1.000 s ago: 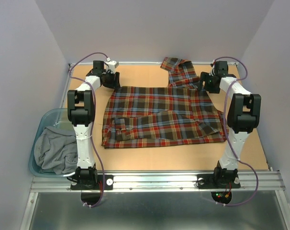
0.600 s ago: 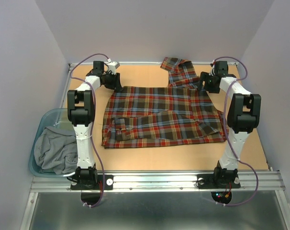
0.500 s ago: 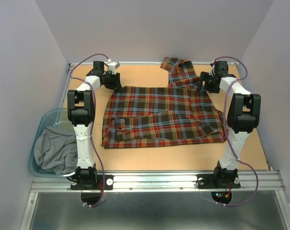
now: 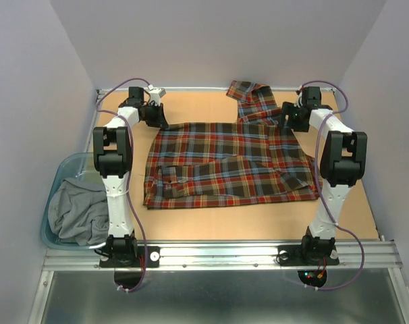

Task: Fold and stack the long sleeve shirts
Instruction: Fold the shirt

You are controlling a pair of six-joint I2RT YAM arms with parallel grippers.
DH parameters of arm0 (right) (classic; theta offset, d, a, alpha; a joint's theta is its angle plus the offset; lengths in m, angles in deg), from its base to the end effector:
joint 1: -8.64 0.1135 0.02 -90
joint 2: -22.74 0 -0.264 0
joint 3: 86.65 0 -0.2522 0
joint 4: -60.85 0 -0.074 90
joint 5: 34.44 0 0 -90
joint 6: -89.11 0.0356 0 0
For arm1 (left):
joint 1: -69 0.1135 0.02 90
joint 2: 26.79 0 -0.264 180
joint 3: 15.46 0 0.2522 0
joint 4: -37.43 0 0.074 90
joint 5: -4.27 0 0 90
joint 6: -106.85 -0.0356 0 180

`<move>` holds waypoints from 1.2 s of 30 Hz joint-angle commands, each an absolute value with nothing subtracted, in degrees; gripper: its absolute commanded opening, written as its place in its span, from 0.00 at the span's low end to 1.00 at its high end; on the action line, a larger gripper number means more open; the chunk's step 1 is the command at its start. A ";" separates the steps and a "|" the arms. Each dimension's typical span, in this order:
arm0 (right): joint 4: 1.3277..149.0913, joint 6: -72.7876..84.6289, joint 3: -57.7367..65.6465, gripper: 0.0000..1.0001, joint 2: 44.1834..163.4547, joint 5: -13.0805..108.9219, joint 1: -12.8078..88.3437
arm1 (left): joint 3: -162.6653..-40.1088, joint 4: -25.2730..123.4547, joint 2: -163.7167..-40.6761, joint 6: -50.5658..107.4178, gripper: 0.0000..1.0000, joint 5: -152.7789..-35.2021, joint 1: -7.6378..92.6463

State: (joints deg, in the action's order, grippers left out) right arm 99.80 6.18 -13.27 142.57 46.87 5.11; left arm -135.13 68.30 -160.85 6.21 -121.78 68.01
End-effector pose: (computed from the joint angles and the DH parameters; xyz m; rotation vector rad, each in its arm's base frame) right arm 0.4633 -0.0232 0.1987 0.1646 2.4734 0.2144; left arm 0.5198 -0.0299 0.1675 0.5255 2.1986 -0.6489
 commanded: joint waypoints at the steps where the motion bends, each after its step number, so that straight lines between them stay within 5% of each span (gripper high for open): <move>1: 97.64 5.35 -16.47 0.79 144.46 47.21 4.16 | -137.06 68.95 -157.31 6.91 0.05 -123.26 68.39; 26: 97.38 1.66 -27.99 0.45 155.98 36.93 2.58 | -134.60 62.88 -155.81 10.17 0.00 -119.48 68.39; 36: 97.47 0.51 -29.13 0.05 155.89 40.27 2.23 | -136.44 63.67 -156.17 9.90 0.00 -118.08 68.48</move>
